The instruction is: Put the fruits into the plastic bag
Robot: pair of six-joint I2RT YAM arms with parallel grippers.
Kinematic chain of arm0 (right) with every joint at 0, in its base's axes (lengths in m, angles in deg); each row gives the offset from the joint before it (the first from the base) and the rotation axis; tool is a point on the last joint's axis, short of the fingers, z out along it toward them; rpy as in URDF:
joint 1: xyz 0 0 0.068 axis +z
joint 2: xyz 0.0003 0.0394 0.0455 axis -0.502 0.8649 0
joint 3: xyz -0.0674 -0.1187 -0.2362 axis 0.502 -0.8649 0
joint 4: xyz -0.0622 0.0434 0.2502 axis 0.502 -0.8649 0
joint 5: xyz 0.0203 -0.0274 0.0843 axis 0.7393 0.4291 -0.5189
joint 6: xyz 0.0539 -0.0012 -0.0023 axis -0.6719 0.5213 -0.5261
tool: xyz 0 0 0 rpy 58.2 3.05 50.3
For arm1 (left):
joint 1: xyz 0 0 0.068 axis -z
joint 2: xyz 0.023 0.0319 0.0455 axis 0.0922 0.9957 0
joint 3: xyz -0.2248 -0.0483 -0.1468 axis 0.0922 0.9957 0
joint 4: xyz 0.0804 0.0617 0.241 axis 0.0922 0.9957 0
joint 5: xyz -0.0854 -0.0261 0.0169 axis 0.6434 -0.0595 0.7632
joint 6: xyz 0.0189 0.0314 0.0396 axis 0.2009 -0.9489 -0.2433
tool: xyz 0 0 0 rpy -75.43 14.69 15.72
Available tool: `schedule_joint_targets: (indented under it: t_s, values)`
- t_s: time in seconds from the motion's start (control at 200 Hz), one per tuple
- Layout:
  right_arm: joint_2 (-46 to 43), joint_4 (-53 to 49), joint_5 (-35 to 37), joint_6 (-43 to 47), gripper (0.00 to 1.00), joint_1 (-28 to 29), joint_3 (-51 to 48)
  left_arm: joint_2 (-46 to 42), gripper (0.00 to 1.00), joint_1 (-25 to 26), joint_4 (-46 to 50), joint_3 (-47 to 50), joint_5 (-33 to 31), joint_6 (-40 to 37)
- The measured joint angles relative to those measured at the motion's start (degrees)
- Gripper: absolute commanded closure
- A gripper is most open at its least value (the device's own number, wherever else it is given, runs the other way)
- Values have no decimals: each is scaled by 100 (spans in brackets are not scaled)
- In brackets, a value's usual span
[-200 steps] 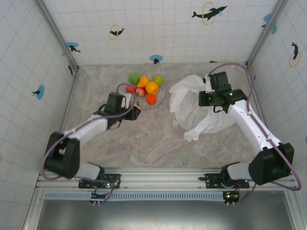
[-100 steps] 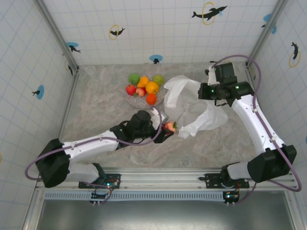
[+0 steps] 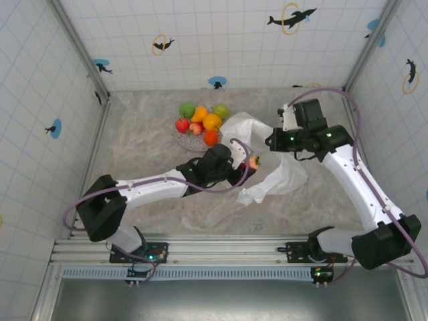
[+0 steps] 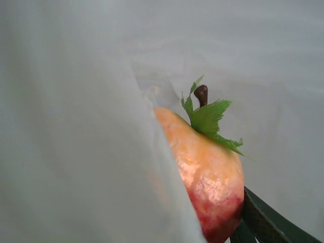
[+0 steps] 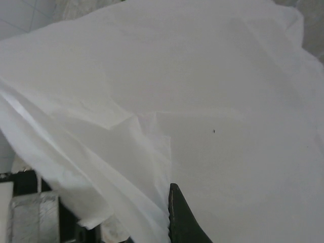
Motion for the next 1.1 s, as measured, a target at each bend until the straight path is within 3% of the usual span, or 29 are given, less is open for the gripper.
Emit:
schedule_joint_targets:
  t_s: [0.285,0.545,0.726,0.911,1.101]
  values:
    - [-282,535,-614,-435,100,-131,-597,1167,41,0,-1071,-509,-555,391]
    - [-516,1392,-1252,-1069,100,-466,-1222,1873,28,0,-1443,-568,-533,732]
    - [-516,1631,-1473,-1209,100,-695,-1327,1790,16,0,-1585,-522,-487,870]
    - [-503,1613,-1429,-1034,100,-826,-1327,1292,14,0,-1526,-306,-450,883]
    - [-181,988,-358,-295,100,-732,-1027,396,15,-39,-1329,105,-205,907]
